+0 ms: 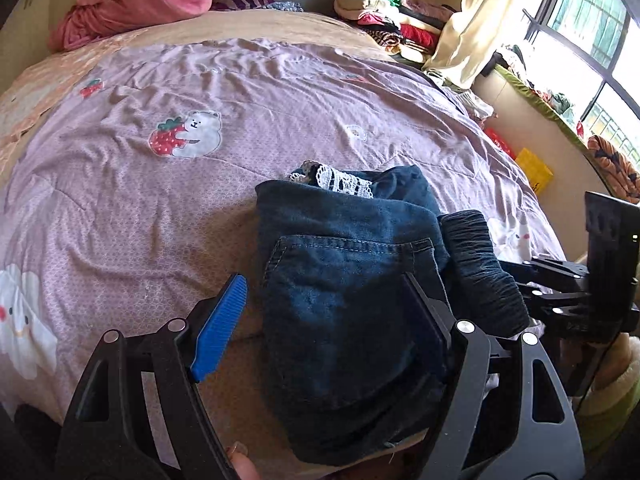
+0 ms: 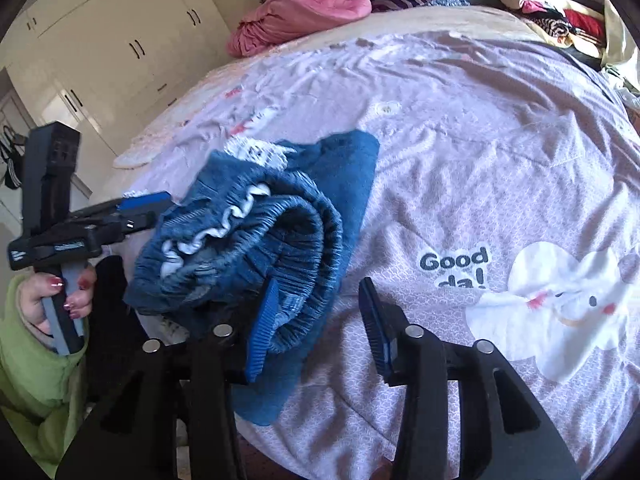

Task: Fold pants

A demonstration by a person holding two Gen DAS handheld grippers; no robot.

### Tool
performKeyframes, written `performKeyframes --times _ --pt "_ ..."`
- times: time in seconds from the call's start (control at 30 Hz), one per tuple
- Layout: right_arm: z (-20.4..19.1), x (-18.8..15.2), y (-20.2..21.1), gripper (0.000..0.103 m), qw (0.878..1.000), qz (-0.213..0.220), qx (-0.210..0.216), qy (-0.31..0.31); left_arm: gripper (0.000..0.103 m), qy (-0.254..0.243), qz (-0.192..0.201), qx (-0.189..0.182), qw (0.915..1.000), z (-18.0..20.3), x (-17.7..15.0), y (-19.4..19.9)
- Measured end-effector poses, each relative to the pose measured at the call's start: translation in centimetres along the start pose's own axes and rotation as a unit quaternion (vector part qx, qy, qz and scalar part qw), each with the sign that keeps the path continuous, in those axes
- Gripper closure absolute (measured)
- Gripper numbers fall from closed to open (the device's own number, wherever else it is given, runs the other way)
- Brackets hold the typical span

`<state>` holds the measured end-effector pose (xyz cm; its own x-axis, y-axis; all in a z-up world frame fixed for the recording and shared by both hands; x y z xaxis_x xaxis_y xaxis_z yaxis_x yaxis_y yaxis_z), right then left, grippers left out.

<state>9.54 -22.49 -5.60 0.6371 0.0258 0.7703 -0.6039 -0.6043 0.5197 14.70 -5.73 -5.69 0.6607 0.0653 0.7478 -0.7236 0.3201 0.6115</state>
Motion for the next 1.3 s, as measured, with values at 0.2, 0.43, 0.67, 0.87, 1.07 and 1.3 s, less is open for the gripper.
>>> performKeyframes --times 0.2,0.43,0.67,0.87,1.07,1.3 --pt "-5.1 2.3 1.6 0.035 0.997 0.034 0.063 0.009 0.032 -0.015 0.003 0.011 0.9998 -0.3 2.1 -0.4" --pt "-8.3 -0.1 -1.6 0.059 0.994 -0.017 0.043 0.097 0.032 -0.022 -0.032 0.024 0.9990 -0.9 1.7 -3.8" --pt "-7.7 -4.2 -2.6 0.089 0.990 -0.059 0.070 0.110 0.032 -0.018 -0.051 0.026 0.9982 -1.6 0.5 -5.8" --pt "-5.4 -3.7 0.8 0.089 0.991 -0.027 0.081 0.100 0.031 -0.017 -0.046 0.019 0.9986 -1.5 0.7 -5.8" --pt "-4.4 -7.1 -1.4 0.089 0.992 -0.065 0.070 0.084 0.031 -0.011 -0.043 0.015 0.9989 -1.3 0.4 -6.1" --pt "-4.4 -7.8 -0.7 0.087 0.995 -0.049 0.063 0.060 0.031 -0.011 -0.037 0.016 0.9991 -1.1 0.5 -6.1"
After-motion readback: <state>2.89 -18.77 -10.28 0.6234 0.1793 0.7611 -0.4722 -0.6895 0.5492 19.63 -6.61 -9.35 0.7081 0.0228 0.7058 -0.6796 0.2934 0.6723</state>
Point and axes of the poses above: each gripper's, at about its wrist camera, not at the fingertips, and y roughly against the way its jaws point, z to its right, x to its top, the point moved 9 cm from there along -y, roughly the way its jaws point, and after that the axes turned 13 degrees about z, right-handed, at the moved point
